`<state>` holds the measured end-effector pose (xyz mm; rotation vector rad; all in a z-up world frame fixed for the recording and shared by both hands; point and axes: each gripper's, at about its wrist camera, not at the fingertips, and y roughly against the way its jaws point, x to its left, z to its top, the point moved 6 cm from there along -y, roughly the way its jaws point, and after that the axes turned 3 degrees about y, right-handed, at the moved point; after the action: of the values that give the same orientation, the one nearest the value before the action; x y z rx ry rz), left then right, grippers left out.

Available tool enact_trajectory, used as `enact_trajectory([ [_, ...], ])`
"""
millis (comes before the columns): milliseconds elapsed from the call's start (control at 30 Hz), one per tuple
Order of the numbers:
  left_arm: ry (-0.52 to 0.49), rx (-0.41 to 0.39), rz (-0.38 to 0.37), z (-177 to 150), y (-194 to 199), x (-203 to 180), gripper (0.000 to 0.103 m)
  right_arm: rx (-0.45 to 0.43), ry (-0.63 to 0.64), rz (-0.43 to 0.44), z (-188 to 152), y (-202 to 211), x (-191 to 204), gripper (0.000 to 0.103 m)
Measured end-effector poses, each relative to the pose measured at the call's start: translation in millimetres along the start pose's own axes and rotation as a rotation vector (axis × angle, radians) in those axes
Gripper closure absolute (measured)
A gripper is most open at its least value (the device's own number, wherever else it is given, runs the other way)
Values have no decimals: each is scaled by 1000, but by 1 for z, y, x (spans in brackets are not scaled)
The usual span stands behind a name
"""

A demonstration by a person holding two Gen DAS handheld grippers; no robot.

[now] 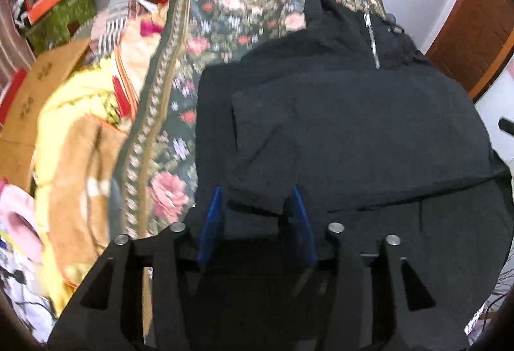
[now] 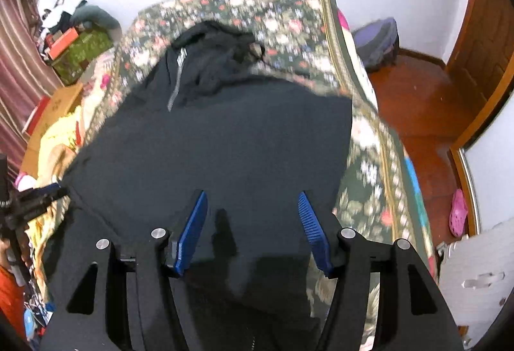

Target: Fold large clothes

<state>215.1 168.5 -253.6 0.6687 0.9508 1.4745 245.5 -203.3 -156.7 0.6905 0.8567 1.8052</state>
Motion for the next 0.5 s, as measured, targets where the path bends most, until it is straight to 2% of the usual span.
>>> enact_trajectory([
  [67, -3, -45, 12, 16, 18, -1, 40, -46, 4, 18, 17, 12, 0, 48],
  [200, -5, -145, 16, 59, 50, -9, 34, -128, -3, 35, 49, 27, 1, 48],
  [333, 3, -216, -21, 107, 66, -27, 30, -207, 2, 56, 83, 35, 3, 48],
  [500, -22, -273, -98, 167, 66, -64, 27, -211, 18, 37, 124, 15, 4, 47],
])
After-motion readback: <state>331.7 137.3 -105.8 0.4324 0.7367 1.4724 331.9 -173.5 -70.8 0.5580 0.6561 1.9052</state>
